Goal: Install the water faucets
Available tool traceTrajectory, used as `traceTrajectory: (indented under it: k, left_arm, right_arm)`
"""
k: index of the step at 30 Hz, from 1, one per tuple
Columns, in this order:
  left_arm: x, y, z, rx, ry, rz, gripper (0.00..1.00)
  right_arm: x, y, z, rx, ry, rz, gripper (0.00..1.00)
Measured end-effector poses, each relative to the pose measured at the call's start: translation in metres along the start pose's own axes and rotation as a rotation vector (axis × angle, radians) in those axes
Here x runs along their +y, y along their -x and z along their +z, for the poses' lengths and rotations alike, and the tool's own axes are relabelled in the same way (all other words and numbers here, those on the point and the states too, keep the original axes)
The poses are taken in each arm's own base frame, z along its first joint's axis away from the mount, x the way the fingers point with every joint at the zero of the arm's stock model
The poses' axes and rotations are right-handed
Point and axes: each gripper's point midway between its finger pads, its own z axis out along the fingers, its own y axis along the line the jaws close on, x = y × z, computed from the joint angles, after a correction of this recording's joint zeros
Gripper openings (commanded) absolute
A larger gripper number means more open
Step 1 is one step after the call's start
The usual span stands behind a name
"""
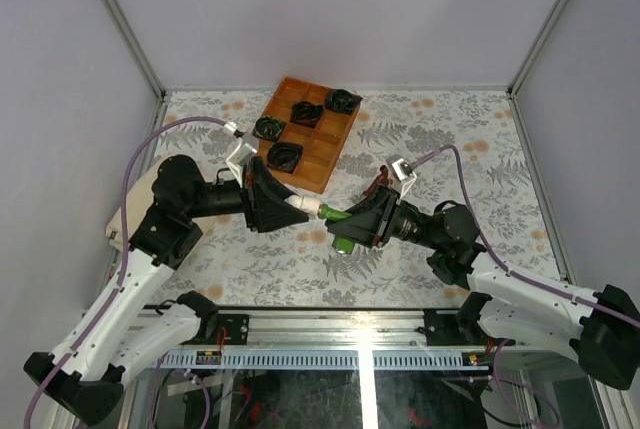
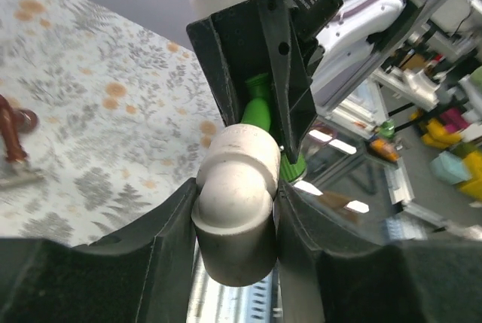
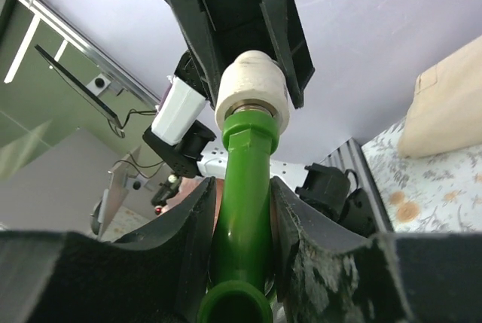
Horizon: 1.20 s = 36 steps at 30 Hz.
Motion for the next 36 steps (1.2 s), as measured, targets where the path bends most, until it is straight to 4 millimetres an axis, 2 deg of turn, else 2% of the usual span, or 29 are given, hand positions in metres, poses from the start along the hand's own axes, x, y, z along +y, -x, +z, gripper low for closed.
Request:
traceTrajectory:
  k: [4,7,12,15,16,19,20,22,25,31,36]
  left_arm:
    - [0.004,-0.003,-0.002,-0.009,-0.012,0.187,0.09]
    - [0.008,-0.013,-0.005,-0.006,-0.033,0.345,0.09]
    - [0.015,-0.026,-0.009,0.009,-0.075,0.596,0.00]
    - [0.018,-0.032,-0.010,0.011,-0.093,0.714,0.00]
    - [0.019,-0.034,-0.011,0.010,-0.093,0.736,0.00]
    - [0.023,-0.038,-0.012,0.004,-0.085,0.783,0.00]
    - [0.024,-0.039,-0.012,0.001,-0.080,0.783,0.00]
    - [0.025,-0.039,-0.011,-0.005,-0.071,0.763,0.00]
    - [0.025,-0.042,-0.008,-0.008,-0.074,0.687,0.00]
    - [0.034,-0.049,-0.005,-0.028,-0.044,0.530,0.00]
    - [0.040,-0.047,-0.002,-0.069,-0.001,0.403,0.00]
  right_arm:
    - [-0.005,-0.003,0.000,-0.002,-0.020,0.115,0.00]
    - [-0.014,-0.008,0.000,-0.006,-0.039,0.248,0.00]
    - [-0.026,-0.018,-0.002,-0.004,-0.055,0.470,0.00]
    - [-0.029,-0.021,-0.005,-0.012,-0.054,0.604,0.00]
    - [-0.029,-0.020,-0.005,-0.017,-0.054,0.635,0.08]
    - [-0.030,-0.017,-0.007,-0.045,-0.053,0.728,0.43]
    - [-0.030,-0.016,-0.007,-0.052,-0.049,0.745,0.57]
    - [-0.030,-0.012,-0.007,-0.071,-0.043,0.767,0.70]
    - [-0.027,-0.009,-0.007,-0.081,-0.029,0.760,0.79]
    - [-0.029,-0.005,-0.008,-0.113,-0.035,0.724,0.90]
    - [-0.028,-0.004,-0.013,-0.126,-0.069,0.644,0.92]
